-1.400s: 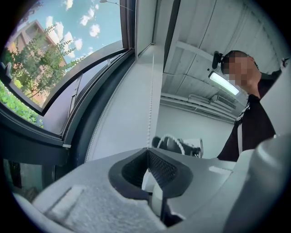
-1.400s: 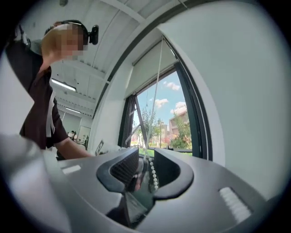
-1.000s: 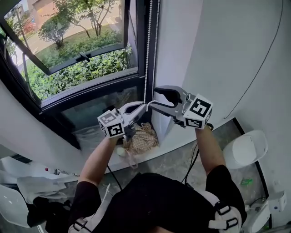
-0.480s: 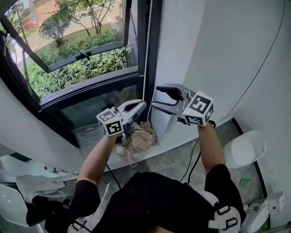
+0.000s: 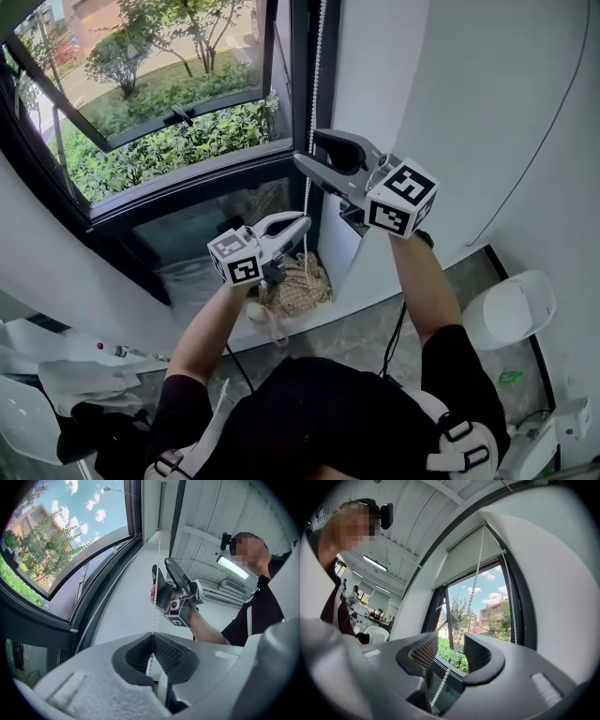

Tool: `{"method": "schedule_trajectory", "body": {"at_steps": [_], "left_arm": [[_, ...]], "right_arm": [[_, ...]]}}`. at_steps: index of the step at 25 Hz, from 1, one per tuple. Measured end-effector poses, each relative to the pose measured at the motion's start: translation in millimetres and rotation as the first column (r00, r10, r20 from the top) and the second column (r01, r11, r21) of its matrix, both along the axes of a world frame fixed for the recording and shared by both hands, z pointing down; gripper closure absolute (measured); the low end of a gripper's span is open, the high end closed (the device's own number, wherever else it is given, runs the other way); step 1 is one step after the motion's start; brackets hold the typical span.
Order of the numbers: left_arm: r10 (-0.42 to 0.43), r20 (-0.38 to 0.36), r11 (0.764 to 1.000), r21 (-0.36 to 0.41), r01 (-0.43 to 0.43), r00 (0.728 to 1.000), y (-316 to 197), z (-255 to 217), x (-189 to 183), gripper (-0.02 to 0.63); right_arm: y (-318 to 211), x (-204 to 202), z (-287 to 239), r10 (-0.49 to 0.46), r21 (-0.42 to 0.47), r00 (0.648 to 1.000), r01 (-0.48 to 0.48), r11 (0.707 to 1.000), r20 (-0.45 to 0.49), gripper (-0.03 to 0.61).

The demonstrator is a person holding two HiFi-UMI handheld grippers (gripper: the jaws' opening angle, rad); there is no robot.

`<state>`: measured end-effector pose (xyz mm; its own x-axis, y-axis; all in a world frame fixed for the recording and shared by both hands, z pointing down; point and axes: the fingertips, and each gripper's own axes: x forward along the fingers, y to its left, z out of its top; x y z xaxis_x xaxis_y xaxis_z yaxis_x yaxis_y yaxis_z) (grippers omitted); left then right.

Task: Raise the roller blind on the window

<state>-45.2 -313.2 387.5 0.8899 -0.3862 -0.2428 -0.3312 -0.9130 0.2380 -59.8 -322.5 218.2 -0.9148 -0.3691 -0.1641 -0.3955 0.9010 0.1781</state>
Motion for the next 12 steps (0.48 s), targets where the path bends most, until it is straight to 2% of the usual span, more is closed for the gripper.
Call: {"method": "schedule_trajectory", "body": {"at_steps": [4,8,12], "left_arm": [[-0.005,-0.005,1.0,0.001,0.005,1.0,1.8,-0.2,-3.6,0.607],[0.005,-0.032,1.0,0.01,-0.005,0.999,1.2,2.0,-6.9,0.607],[0.004,0.011,1.0,-0.003,-0.004,1.0,1.4,14.4,0.1,0.607]], "right_arm": [[-5.6,-2.7,-7.6,0.028,0.012,0.999,-0.028,1.0,0.025,0.539],[-3.4,0.2,-6.5,0.094,0.103,0.995,-0.095,0.99,0.018,0.558],[-4.5,8.7,8.3,0.092,0.034,0.991,-0.096,0.995,0.093,0.571]]}}
